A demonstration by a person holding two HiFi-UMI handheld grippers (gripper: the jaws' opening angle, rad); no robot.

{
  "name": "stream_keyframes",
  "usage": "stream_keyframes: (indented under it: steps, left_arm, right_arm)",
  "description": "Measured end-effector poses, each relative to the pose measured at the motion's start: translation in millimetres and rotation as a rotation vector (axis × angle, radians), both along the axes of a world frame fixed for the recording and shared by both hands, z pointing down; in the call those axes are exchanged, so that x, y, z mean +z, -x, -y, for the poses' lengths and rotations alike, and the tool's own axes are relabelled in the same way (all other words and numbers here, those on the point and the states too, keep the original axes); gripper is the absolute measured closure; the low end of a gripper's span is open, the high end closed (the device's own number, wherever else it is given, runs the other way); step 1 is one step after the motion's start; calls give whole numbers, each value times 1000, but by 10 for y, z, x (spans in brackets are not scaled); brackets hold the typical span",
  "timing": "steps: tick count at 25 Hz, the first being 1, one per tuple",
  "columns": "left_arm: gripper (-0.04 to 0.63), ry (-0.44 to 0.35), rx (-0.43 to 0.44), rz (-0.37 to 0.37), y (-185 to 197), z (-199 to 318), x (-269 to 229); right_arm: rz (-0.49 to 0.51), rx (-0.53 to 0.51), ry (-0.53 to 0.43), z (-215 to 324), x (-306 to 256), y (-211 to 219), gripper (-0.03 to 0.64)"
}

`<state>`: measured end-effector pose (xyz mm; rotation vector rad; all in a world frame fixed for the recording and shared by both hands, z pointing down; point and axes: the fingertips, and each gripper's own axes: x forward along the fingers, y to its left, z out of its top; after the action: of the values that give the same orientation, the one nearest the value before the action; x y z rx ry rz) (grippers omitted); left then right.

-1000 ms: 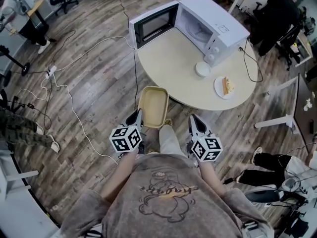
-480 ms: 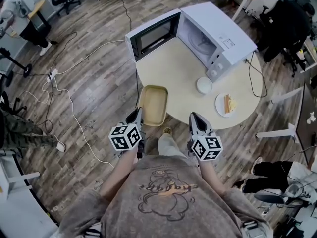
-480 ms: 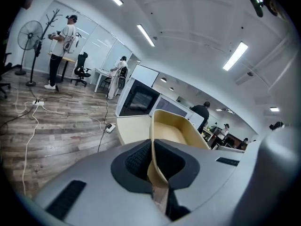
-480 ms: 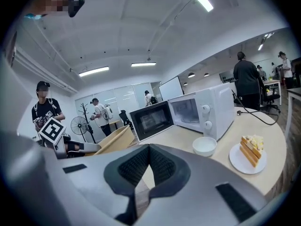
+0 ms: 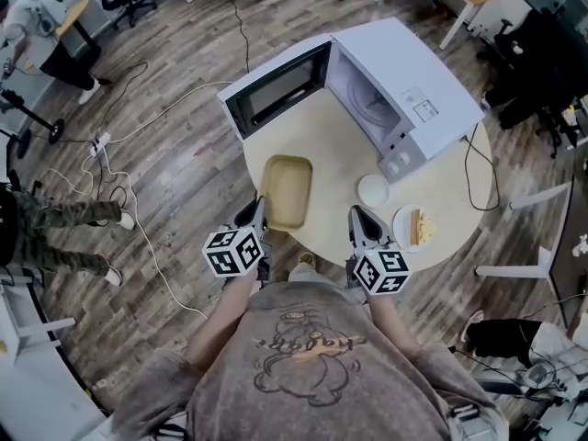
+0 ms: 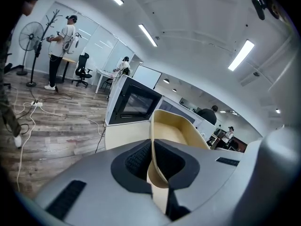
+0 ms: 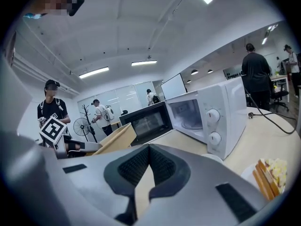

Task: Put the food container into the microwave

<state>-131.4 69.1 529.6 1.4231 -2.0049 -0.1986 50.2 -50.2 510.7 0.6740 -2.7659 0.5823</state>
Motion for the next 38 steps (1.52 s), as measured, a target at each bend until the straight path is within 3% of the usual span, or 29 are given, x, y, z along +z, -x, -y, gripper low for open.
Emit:
stream_keyframes:
  steps: [15, 29, 38]
  left_arm:
    - [557, -4, 2, 11, 191, 567, -38]
    - [557, 6, 129, 6, 525, 1000, -95]
    - [557, 18, 190, -9, 550, 1255, 2]
  right_arm:
    - [-1, -7, 10, 549, 12, 205, 617]
    - [17, 117, -4, 792, -151, 434, 617]
    - [1, 150, 2, 833, -115, 465, 617]
